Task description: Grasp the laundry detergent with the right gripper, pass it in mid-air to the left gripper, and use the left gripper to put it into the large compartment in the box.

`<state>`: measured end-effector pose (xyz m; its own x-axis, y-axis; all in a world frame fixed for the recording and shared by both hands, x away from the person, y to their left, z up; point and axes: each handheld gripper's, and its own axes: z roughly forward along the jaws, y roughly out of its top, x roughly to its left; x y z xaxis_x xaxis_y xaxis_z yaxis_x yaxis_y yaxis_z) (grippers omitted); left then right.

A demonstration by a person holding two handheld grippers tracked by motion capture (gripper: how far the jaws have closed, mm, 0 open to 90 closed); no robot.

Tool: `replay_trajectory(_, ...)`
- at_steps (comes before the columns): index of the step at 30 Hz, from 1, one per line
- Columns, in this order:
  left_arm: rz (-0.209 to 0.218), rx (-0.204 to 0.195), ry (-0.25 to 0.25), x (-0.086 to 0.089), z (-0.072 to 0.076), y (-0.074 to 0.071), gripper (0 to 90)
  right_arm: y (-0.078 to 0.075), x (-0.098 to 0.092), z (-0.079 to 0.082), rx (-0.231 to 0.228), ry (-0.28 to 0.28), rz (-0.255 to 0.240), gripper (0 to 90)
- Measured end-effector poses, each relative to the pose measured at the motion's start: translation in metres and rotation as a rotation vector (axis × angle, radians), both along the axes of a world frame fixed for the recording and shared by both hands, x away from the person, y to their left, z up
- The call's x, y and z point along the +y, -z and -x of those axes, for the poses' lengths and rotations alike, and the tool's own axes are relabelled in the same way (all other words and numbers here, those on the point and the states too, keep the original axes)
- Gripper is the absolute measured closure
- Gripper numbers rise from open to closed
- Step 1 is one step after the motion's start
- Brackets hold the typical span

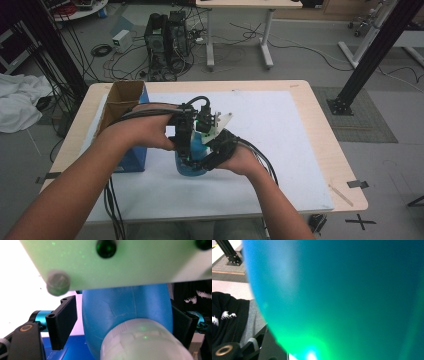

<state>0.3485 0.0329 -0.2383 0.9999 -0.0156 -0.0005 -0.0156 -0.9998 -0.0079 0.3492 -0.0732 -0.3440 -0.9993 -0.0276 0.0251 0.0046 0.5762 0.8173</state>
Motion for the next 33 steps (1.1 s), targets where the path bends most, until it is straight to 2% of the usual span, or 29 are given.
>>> replay_trajectory(1, 0.000, 0.000, -0.007, 0.0002, 0.0003, 0.0000, 19.5, -0.0001, 0.0002, -0.0001, -0.002, -0.003, 0.000, 46.2)
replay_trajectory(3, 0.000, -0.008, 0.010, 0.0002, -0.0009, -0.0003, 21.4, -0.0002, 0.0006, -0.0003, -0.001, -0.005, 0.001, 46.2)
replay_trajectory(6, 0.002, -0.004, -0.012, 0.0013, 0.0002, 0.0001, 21.4, -0.0004, 0.0011, -0.0002, 0.002, -0.004, -0.001, 46.2)
replay_trajectory(8, 0.000, -0.005, 0.000, 0.0012, -0.0003, -0.0002, 21.4, -0.0003, 0.0014, -0.0004, -0.002, -0.003, -0.002, 46.2)
replay_trajectory(9, 0.004, -0.005, -0.011, 0.0014, 0.0002, 0.0003, 21.4, -0.0001, 0.0018, -0.0005, -0.004, -0.004, -0.005, 46.2)
replay_trajectory(16, -0.001, -0.008, 0.007, 0.0013, -0.0008, 0.0000, 24.0, 0.0008, 0.0026, -0.0007, 0.002, -0.004, -0.003, 46.2)
replay_trajectory(18, -0.002, -0.004, -0.008, 0.0015, 0.0000, 0.0003, 24.8, 0.0008, 0.0025, -0.0006, 0.007, -0.005, -0.002, 46.2)
replay_trajectory(19, -0.003, -0.014, 0.005, 0.0012, -0.0005, 0.0001, 25.3, 0.0007, 0.0026, -0.0004, 0.006, -0.002, -0.002, 46.2)
replay_trajectory(22, 0.000, -0.007, -0.005, 0.0012, 0.0001, 0.0001, 28.3, 0.0004, 0.0021, -0.0014, -0.010, -0.013, -0.008, 46.2)
replay_trajectory(24, -0.001, -0.008, -0.012, 0.0012, 0.0001, 0.0002, 28.3, 0.0002, 0.0022, -0.0010, -0.005, -0.004, -0.008, 46.2)
replay_trajectory(28, 0.005, -0.014, 0.001, 0.0005, -0.0012, 0.0001, 28.3, 0.0002, 0.0016, -0.0006, 0.002, 0.001, -0.002, 46.2)
replay_trajectory(31, 0.006, -0.001, -0.003, 0.0003, -0.0011, 0.0001, 30.6, -0.0002, 0.0012, -0.0015, -0.001, -0.004, -0.005, 46.2)
replay_trajectory(33, 0.006, 0.016, 0.000, 0.0002, -0.0008, -0.0001, 36.3, 0.0000, 0.0010, -0.0023, -0.004, -0.004, -0.001, 46.3)
